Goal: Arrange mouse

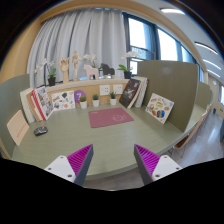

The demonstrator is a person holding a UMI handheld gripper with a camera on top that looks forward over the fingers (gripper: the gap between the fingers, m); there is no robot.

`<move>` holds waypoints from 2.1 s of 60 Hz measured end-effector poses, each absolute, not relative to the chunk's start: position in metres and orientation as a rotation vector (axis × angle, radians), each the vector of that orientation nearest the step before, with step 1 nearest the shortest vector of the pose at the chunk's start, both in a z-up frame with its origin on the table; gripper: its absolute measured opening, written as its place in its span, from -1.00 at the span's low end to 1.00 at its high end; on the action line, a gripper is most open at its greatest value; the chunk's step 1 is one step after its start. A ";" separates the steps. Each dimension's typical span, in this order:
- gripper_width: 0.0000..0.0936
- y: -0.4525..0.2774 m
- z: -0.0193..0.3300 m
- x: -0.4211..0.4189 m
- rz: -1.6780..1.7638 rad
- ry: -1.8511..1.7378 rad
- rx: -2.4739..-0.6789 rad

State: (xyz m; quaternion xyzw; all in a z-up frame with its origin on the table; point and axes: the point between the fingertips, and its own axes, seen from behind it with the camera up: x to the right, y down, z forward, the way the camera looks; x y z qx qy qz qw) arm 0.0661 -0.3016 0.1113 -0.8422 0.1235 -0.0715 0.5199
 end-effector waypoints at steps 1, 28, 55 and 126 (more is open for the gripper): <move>0.77 -0.302 0.109 0.063 -0.167 0.294 -2.026; 0.77 -0.239 0.028 -0.180 0.071 0.087 -2.174; 0.78 -0.101 -0.005 -0.333 0.124 0.010 -2.234; -0.34 0.032 -0.013 -0.365 0.073 -0.103 -2.352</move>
